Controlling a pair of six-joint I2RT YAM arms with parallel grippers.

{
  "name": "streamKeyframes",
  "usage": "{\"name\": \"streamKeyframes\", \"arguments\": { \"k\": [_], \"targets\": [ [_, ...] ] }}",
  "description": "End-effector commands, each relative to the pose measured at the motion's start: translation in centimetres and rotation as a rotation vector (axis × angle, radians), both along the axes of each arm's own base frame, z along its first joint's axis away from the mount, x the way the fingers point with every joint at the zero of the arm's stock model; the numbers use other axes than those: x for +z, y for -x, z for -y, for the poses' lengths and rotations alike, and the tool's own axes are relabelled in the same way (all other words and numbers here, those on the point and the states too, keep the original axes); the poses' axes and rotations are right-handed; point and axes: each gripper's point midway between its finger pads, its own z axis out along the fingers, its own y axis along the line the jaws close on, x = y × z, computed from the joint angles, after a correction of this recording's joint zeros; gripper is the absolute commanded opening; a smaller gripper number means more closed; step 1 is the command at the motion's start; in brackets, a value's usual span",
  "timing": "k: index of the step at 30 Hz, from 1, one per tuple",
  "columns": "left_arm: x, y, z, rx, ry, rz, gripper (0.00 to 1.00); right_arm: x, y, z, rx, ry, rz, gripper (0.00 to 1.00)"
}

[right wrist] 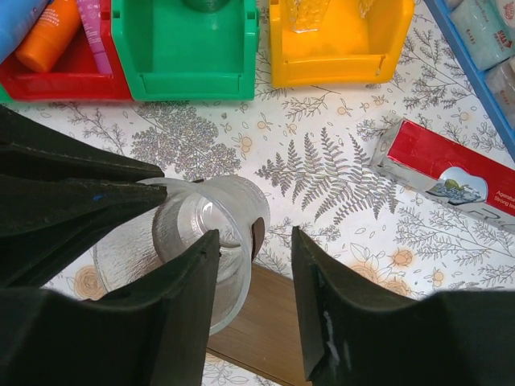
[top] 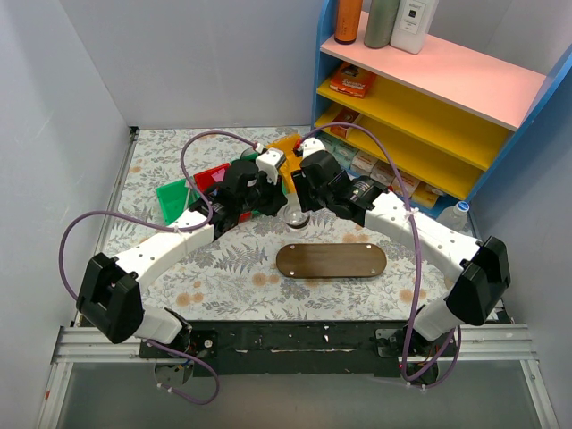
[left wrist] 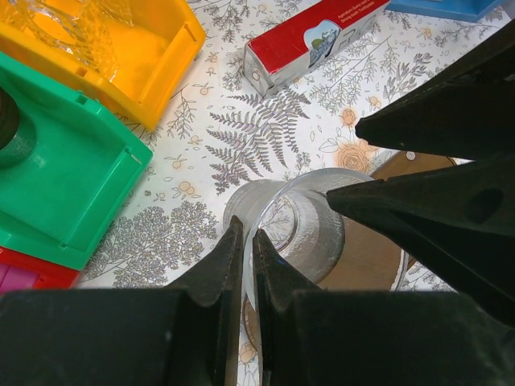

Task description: Prepare toiletry sets of a toothbrush and toothpaste on the tray

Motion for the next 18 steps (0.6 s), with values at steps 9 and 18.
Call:
{"name": "streamKeyframes", "arguments": {
  "k": [9,18],
  "targets": [
    [5.0,-0.8,1.1,-0.002,0.081,0.123,0.00,0.4,-0.3,-0.2,-0.020,-0.016,0.006,0.37],
    [5.6,-0.6,1.1,-0.001,0.097,0.141,0.00,-1.0,-0.1,-0.2,-0.010,-0.012,-0.027,0.31]
  ]
}}
